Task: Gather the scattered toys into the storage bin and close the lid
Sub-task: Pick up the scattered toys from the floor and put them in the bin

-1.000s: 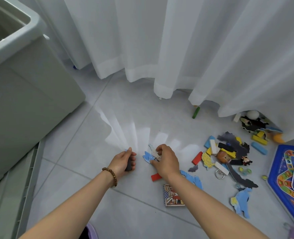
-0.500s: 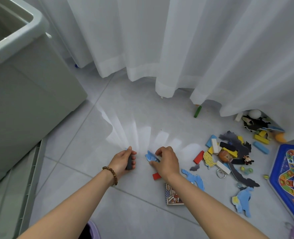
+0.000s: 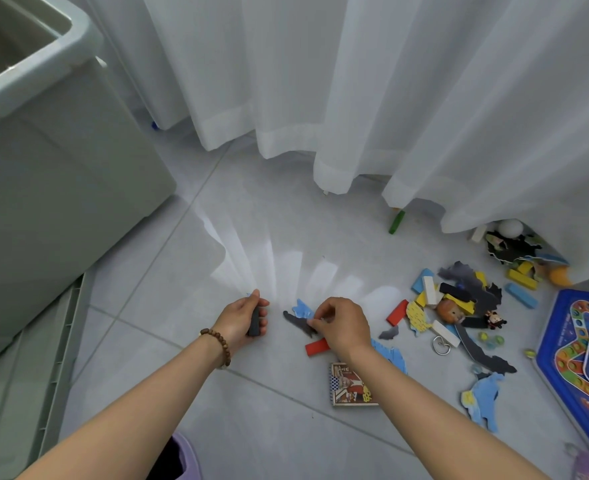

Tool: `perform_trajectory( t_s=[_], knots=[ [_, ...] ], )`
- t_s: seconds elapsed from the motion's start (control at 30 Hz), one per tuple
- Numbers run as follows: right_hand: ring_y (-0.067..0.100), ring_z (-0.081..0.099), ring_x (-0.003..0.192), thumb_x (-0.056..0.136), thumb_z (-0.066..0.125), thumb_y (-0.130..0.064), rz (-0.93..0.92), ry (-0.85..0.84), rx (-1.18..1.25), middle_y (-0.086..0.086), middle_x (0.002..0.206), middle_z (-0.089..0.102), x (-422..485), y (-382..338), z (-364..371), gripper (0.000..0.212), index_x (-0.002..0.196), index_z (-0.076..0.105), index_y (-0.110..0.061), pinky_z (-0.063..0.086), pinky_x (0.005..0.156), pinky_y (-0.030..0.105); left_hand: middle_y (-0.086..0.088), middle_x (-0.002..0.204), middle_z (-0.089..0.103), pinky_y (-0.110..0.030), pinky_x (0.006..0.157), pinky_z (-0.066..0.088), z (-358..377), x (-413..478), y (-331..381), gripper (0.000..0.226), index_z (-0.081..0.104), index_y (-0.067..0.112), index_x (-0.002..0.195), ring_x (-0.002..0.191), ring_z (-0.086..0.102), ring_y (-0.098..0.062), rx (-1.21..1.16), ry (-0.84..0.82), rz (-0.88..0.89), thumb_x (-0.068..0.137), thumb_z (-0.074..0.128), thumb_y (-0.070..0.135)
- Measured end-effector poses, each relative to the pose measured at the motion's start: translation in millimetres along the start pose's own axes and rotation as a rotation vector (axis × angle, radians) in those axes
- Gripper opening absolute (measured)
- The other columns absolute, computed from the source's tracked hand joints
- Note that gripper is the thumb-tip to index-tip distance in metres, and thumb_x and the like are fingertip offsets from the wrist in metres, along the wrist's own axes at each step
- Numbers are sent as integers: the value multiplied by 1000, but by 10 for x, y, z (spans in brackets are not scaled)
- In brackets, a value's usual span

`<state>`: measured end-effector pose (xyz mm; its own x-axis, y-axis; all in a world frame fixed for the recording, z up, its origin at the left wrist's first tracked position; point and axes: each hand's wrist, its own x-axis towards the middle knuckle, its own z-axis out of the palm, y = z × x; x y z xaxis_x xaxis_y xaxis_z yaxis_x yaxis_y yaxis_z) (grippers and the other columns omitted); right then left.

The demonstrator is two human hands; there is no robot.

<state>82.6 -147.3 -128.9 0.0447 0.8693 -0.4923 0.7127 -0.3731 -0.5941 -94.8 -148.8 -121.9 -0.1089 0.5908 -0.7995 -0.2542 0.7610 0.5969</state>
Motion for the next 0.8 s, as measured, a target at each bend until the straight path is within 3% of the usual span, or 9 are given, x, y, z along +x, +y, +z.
perform_trajectory(
  t_s=[0.1, 0.33, 0.43, 0.6, 0.67, 0.8],
  knots=[
    [11, 58, 73, 75, 76, -20, 38, -15, -24, -7, 75, 62, -3, -33, -22, 15, 69, 62, -20, 46, 64, 25, -6, 68, 49, -19, 43, 48, -4, -2, -5, 31, 56, 6, 81, 58, 47, -16, 15, 2, -8, 98, 43, 29],
    [18, 58, 90, 71, 78, -27, 45, -41, -152, -3, 92, 61, -47, -105, 3, 38, 98, 53, -18, 44, 79, 31, -6, 69, 50, -21, 47, 48, -2, 20, -21, 31, 56, 7, 82, 58, 48, -15, 32, 1, -24, 98, 43, 31],
    [20, 58, 91, 72, 78, -26, 53, -47, -174, 1, 95, 63, -59, -106, 24, 42, 102, 52, -16, 45, 83, 32, -6, 69, 50, -21, 47, 48, -5, 22, -26, 32, 56, 7, 81, 58, 48, -15, 32, -2, -24, 98, 43, 31],
    [20, 59, 88, 70, 80, -22, 83, -56, -106, 0, 89, 62, -24, -83, 65, 31, 93, 60, -17, 49, 78, 32, -5, 69, 51, -21, 47, 48, -10, 21, -27, 32, 57, 7, 82, 58, 49, -15, 50, 2, -35, 98, 43, 32],
    [17, 57, 81, 71, 79, -20, 60, -63, -105, -3, 84, 59, -22, -80, 65, 21, 83, 62, -19, 46, 69, 28, -6, 68, 50, -21, 45, 48, -3, 25, -25, 33, 56, 7, 81, 57, 48, -15, 41, 4, -38, 98, 43, 32],
    [14, 54, 71, 72, 78, -19, 19, -74, -39, -4, 78, 58, 9, -15, 18, 19, 78, 60, -20, 40, 57, 22, -7, 68, 49, -23, 48, 47, 43, -6, -2, 35, 55, 6, 81, 58, 48, -16, -24, 0, -66, 98, 42, 34]
  ],
)
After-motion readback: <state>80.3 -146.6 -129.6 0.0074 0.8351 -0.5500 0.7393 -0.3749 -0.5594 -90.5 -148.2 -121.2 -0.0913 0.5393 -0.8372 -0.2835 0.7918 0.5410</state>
